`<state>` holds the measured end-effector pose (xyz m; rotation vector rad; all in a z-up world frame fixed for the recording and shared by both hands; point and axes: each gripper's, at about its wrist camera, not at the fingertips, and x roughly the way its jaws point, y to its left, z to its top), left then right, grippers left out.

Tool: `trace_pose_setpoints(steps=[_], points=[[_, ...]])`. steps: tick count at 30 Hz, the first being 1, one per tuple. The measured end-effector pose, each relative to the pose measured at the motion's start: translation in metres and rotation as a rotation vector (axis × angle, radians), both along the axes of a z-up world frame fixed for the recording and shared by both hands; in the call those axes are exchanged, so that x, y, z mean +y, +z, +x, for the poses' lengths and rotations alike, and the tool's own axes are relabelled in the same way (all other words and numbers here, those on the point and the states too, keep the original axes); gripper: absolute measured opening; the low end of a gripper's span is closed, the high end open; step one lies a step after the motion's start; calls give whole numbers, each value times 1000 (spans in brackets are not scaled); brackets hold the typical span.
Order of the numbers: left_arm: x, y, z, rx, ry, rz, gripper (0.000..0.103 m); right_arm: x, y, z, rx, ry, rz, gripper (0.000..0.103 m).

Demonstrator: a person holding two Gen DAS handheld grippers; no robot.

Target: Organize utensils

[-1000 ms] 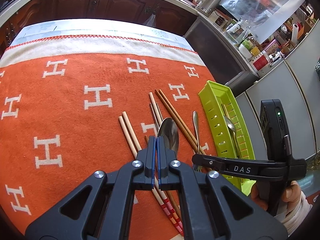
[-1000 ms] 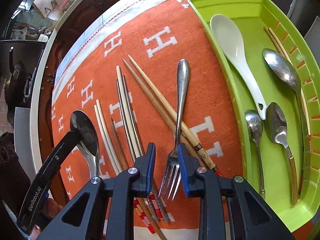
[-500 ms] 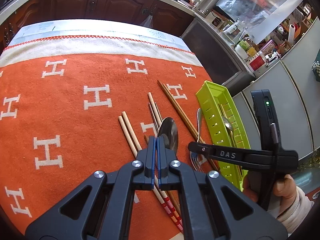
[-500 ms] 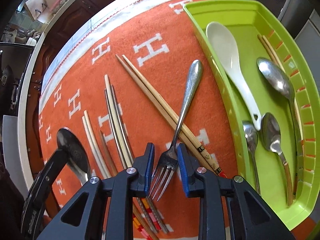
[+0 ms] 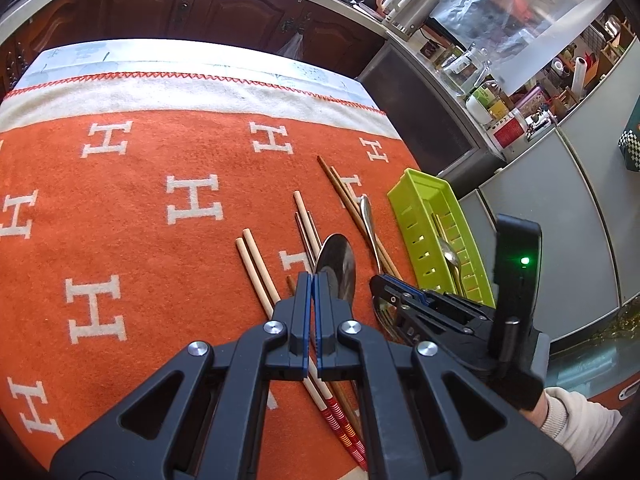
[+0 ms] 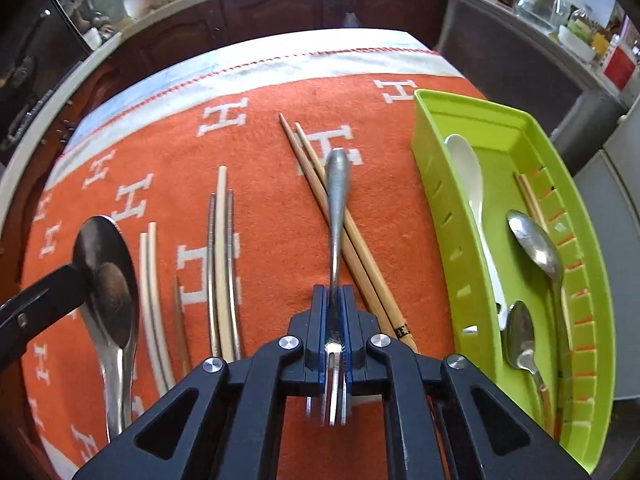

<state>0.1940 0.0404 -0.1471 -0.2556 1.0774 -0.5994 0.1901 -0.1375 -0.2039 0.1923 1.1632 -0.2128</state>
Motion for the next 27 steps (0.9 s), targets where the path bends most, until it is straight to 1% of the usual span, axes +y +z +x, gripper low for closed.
trace_pose_setpoints(steps=[1, 3, 9, 17, 20, 22, 24, 27], points=[[0, 1, 0, -2, -1, 0, 0, -6, 0, -3, -13, 1, 52, 5], [-1, 3, -2, -8, -5, 3, 0, -13, 3, -13, -42, 8, 114, 5], [-10, 6, -5, -9, -14, 15, 0, -18, 13, -35, -121, 67, 171, 4], [-27, 11, -10, -9, -36, 38, 0, -32, 33, -62, -175, 74, 229, 4], [-35, 15, -12, -14, -49, 45, 0, -42, 41, -75, -185, 66, 262, 4], [-39, 16, -14, -12, -55, 47, 0, -47, 44, -82, -181, 78, 260, 4], [-41, 16, -15, -12, -58, 49, 0, -45, 40, -83, -154, 115, 251, 4], [-40, 17, -17, -10, -57, 50, 0, -30, 30, -81, -105, 179, 211, 4]])
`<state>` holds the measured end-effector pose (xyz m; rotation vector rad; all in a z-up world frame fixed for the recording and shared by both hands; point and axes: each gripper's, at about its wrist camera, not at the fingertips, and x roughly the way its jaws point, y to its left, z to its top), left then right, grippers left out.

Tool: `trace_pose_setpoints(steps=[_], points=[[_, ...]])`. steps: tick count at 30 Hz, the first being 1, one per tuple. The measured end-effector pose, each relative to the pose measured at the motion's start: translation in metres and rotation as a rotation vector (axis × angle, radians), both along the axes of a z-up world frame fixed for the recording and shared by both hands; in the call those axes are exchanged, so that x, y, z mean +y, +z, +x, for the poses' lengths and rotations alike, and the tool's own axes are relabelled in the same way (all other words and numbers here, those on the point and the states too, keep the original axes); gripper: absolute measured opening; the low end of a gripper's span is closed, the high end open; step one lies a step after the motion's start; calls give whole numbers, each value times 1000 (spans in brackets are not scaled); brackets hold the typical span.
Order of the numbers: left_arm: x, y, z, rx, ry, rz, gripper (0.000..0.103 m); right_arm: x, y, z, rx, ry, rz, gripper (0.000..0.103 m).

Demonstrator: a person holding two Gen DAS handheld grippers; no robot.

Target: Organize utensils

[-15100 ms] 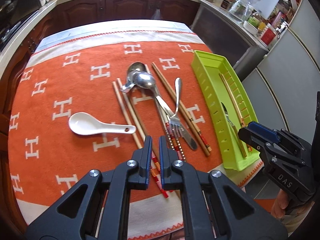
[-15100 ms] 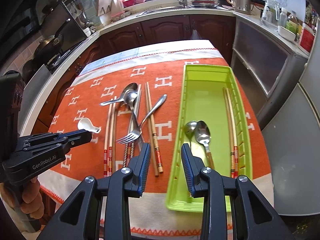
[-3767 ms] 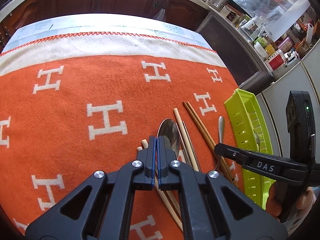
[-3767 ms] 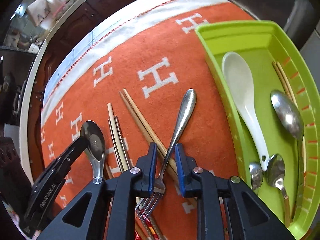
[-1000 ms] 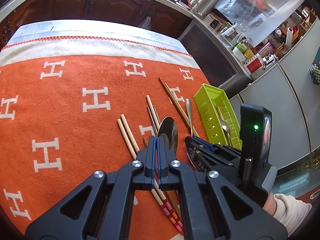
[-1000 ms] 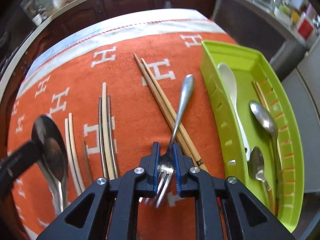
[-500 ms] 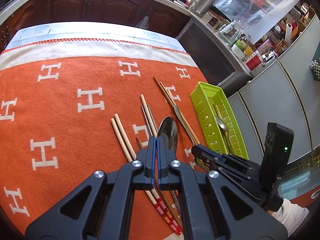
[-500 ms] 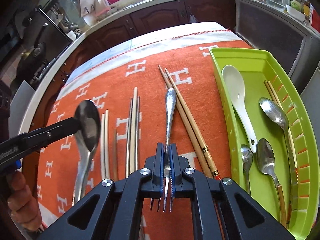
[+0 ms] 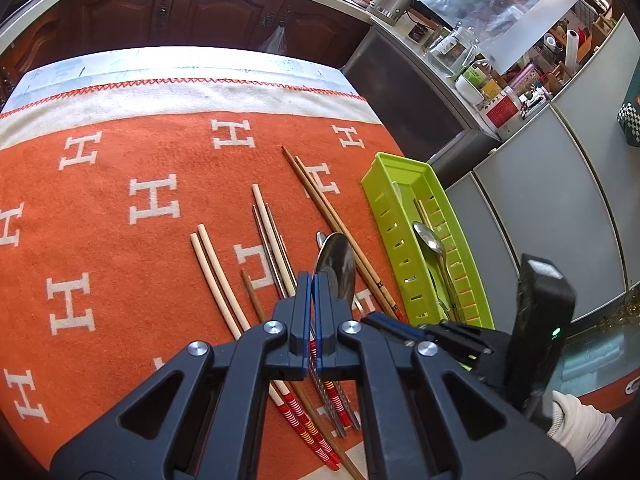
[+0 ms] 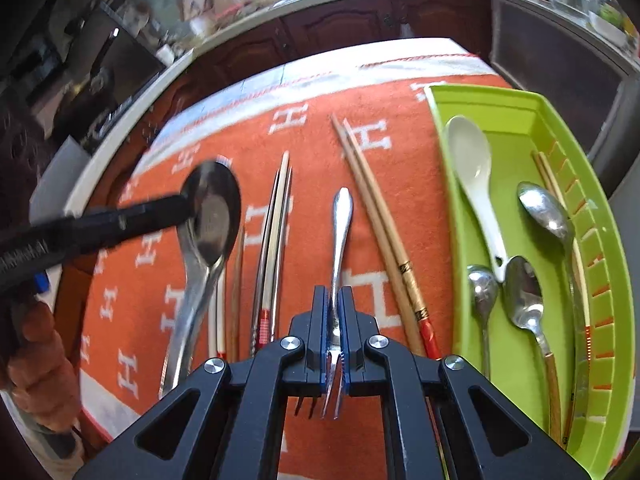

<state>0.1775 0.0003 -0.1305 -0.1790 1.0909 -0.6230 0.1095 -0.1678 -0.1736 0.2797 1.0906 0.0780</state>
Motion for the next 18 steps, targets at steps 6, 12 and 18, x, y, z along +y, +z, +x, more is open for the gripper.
trace_pose_setpoints(steps=[6, 12, 18], points=[[14, 1, 1, 1, 22, 2, 0, 18, -15, 0, 19, 93, -79, 5], [24, 0, 3, -1, 33, -7, 0, 33, -15, 4, -21, 111, -172, 19], [27, -5, 5, 9, 36, -8, 0, 43, -19, 19, -17, 99, -246, 19]])
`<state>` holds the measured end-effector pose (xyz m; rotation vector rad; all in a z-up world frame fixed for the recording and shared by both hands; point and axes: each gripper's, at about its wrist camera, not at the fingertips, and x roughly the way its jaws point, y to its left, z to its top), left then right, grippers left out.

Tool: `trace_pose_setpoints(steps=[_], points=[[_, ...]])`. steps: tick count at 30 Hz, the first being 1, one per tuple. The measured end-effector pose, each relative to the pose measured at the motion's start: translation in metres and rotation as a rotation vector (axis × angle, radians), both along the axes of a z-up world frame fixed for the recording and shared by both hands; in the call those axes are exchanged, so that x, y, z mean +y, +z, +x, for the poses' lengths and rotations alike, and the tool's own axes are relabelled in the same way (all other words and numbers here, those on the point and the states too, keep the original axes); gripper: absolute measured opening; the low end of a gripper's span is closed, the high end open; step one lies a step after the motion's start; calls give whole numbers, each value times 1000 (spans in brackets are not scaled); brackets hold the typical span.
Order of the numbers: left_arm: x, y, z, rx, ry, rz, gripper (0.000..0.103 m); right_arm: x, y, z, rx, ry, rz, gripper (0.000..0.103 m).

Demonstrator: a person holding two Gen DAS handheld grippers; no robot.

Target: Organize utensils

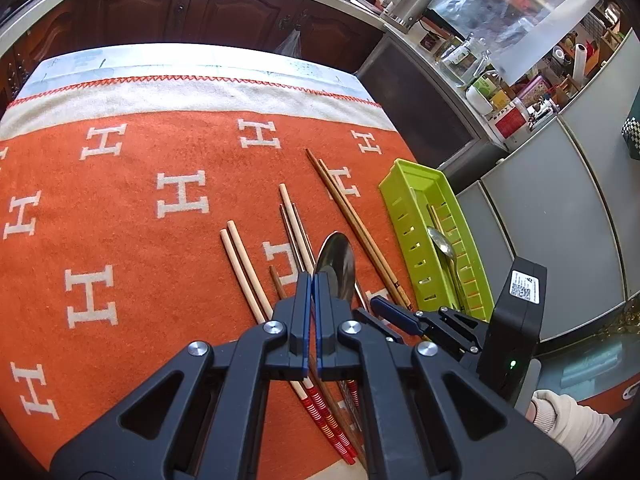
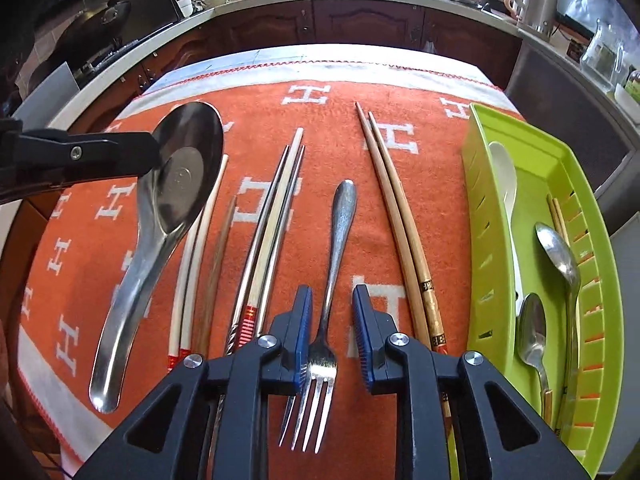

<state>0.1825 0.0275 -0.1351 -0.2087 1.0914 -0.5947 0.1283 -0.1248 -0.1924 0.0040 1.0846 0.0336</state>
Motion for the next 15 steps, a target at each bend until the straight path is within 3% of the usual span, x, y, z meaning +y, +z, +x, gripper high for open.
trace_pose_setpoints(steps=[1, 2, 7, 12, 15], points=[[0, -1, 0, 3, 1, -1, 0, 4, 0, 2, -1, 5, -24, 7], [0, -1, 0, 4, 1, -2, 0, 6, 0, 2, 2, 15, -24, 4], [-4, 3, -5, -4, -14, -2, 0, -7, 7, 1, 9, -24, 100, 3], [-16, 16, -12, -19, -41, -5, 0, -38, 41, -14, -55, -79, 222, 3], [-30, 28, -18, -36, -66, -14, 0, -58, 60, -22, -90, -108, 241, 3]])
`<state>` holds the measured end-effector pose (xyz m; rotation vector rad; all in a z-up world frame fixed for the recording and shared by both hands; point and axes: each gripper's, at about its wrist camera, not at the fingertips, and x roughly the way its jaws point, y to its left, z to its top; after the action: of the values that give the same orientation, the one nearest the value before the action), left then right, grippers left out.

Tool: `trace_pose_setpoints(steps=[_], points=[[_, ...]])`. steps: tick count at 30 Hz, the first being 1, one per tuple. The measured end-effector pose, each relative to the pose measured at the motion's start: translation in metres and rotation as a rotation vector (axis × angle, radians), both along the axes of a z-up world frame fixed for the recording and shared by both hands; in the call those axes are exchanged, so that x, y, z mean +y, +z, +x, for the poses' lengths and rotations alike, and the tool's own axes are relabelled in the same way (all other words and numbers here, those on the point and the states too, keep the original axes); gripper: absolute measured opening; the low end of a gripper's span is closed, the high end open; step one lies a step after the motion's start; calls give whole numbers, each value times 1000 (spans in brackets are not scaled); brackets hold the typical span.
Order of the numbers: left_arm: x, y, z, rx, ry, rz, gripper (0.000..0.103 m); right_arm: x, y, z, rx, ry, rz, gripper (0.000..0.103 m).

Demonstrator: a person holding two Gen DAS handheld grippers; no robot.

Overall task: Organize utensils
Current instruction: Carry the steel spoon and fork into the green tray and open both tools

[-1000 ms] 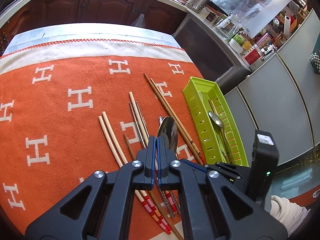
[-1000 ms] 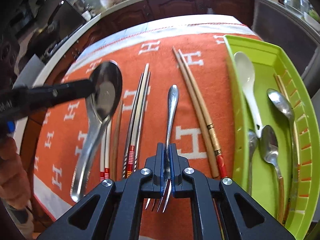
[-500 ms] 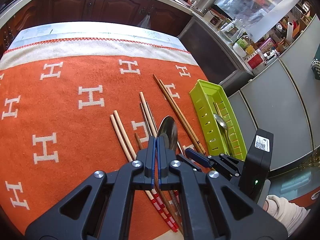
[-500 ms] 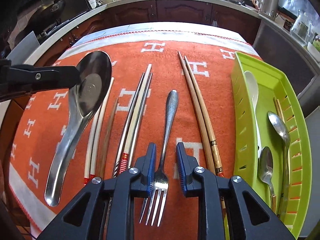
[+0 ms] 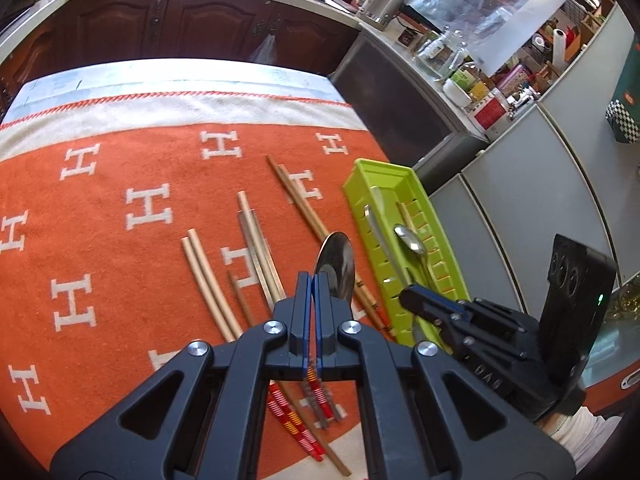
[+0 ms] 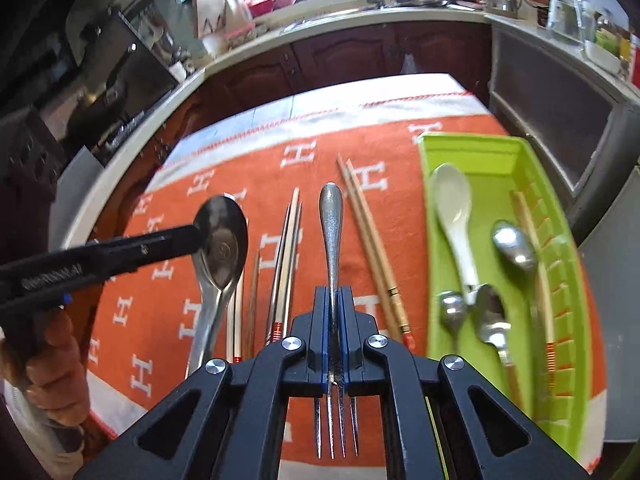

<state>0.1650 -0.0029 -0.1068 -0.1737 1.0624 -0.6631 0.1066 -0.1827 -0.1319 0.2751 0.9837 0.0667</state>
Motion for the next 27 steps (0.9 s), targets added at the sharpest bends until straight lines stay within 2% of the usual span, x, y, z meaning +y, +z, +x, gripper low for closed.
trace_pose_setpoints(steps=[6, 10, 17, 23, 27], points=[[-51, 19, -12, -15, -72, -6, 0, -66, 27, -16, -44, -114, 19, 3], [-89, 19, -16, -5, -108, 8, 0, -104, 24, -19, -39, -166, 17, 3], [-144, -7, -15, 22, -131, 99, 0, -149, -7, 5, 9, -169, 46, 3], [-171, -33, -5, 31, -117, 175, 0, -161, -42, 40, 66, -156, 45, 4], [-178, -35, -4, 8, -113, 193, 0, -161, -60, 57, 103, -141, 36, 4]])
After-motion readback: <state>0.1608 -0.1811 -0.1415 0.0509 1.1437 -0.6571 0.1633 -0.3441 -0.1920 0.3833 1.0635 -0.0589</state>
